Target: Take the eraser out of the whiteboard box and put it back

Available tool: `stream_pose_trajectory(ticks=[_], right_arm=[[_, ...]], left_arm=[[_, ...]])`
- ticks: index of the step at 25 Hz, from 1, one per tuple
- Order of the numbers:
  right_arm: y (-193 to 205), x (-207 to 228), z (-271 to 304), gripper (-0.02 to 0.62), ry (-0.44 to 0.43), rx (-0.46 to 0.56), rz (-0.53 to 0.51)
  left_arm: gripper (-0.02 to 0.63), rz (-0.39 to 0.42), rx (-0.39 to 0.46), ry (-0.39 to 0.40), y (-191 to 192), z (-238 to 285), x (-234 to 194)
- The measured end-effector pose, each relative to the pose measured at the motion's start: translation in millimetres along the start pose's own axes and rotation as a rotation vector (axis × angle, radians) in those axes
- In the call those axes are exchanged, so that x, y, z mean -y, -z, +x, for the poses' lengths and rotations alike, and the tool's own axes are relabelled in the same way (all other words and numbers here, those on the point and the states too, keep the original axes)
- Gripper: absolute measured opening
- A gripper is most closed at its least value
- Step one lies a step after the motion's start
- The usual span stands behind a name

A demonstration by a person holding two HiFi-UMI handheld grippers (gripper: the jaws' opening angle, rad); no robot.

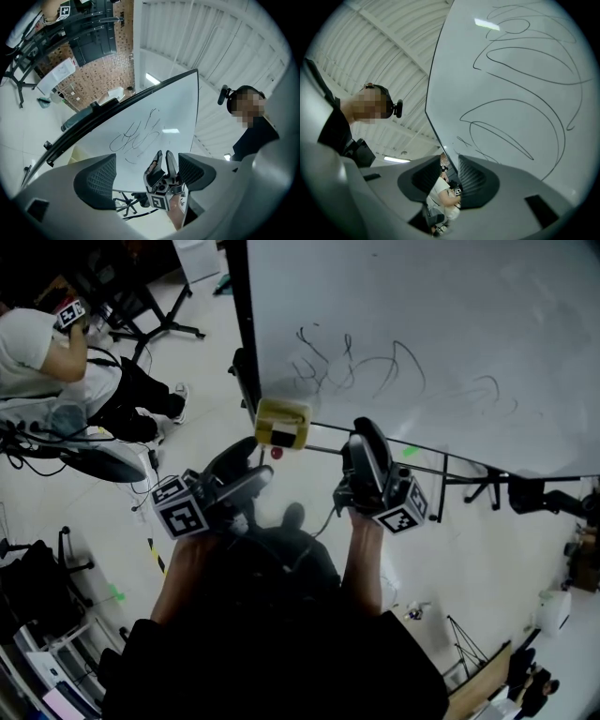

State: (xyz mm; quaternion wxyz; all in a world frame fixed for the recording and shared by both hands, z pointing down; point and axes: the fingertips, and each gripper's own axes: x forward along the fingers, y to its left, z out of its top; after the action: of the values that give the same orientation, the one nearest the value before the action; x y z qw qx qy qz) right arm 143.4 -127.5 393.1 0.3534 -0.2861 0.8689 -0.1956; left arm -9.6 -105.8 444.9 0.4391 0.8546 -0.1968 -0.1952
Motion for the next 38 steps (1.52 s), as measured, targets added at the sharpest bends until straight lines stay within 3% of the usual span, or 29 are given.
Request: stream_pose_trajectory(ticks=[11, 20, 25, 31, 38], right_arm=[[-16, 2, -31, 0.126, -0.057, 0.049, 0.101], [-8, -1, -42, 0.120, -0.100, 0.098, 0.189], [-9, -29, -46, 0.120, -0.104, 0.107, 0.162], [-9, -85, -53, 0.118, -0.084, 0.133, 0.059], [51, -167, -65, 0.116, 0.002, 0.107, -0.018]], left_arm=[[0.408, 0.040, 0.005, -0.089, 29, 7, 16], [0.408, 0.092, 0.044, -0.166, 38, -20, 31], [0.408, 0.098, 0.049, -0.119, 39, -31, 46], [0.408, 0.101, 0.031, -0.014, 43, -63, 73], [0.408, 0.041, 0.006, 0.060, 59, -140, 81]])
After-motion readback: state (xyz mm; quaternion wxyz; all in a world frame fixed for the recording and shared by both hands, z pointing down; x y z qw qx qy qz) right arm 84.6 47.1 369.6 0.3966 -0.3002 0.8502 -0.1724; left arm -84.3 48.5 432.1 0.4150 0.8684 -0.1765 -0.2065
